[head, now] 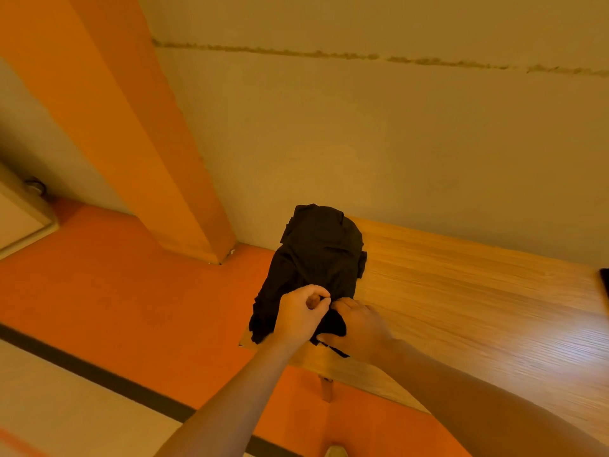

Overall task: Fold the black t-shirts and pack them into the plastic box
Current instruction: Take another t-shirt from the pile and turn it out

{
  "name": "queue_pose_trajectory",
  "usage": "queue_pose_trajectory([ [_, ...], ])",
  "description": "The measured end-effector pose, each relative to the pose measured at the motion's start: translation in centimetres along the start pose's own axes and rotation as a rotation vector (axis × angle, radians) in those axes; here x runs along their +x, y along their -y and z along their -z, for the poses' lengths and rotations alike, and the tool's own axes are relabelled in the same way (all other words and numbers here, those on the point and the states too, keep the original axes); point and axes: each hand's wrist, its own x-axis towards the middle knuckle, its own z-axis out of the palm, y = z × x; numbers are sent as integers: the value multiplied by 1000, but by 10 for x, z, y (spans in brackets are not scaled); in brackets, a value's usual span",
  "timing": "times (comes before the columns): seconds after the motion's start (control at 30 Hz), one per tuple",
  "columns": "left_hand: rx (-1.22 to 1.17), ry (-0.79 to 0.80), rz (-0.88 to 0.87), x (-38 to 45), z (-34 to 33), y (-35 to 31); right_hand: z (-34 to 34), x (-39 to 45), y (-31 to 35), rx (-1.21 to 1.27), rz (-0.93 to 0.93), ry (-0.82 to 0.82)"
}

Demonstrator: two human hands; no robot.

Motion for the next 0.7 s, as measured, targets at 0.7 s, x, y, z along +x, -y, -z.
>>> queue_pose_trajectory([
  [0.7, 265, -158, -314, -30, 9, -10, 42, -16, 14, 575, 71, -291],
])
